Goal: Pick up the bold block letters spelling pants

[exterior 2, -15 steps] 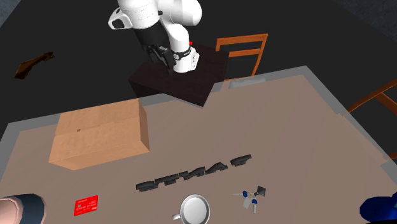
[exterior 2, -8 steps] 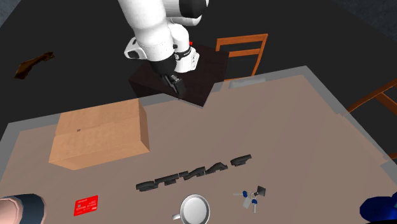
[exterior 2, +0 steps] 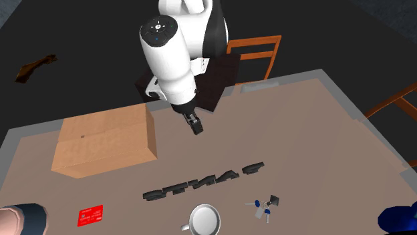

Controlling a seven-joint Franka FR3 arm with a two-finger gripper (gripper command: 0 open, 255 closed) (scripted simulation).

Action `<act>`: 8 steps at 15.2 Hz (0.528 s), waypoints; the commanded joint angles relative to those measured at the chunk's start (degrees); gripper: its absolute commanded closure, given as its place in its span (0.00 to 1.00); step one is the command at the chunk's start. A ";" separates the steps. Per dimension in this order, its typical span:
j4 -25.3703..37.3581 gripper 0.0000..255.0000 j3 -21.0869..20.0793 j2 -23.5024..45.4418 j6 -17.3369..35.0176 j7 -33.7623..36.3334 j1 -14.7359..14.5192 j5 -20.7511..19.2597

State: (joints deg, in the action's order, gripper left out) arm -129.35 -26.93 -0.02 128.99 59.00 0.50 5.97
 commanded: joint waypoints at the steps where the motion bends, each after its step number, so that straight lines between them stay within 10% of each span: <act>1: 3.74 0.00 -0.68 5.76 1.66 5.66 -0.71 -3.60; 8: 18.10 0.00 2.48 23.17 3.15 20.03 -6.31 -13.62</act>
State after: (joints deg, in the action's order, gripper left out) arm -114.39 -25.16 19.92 132.34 76.71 -4.64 -5.97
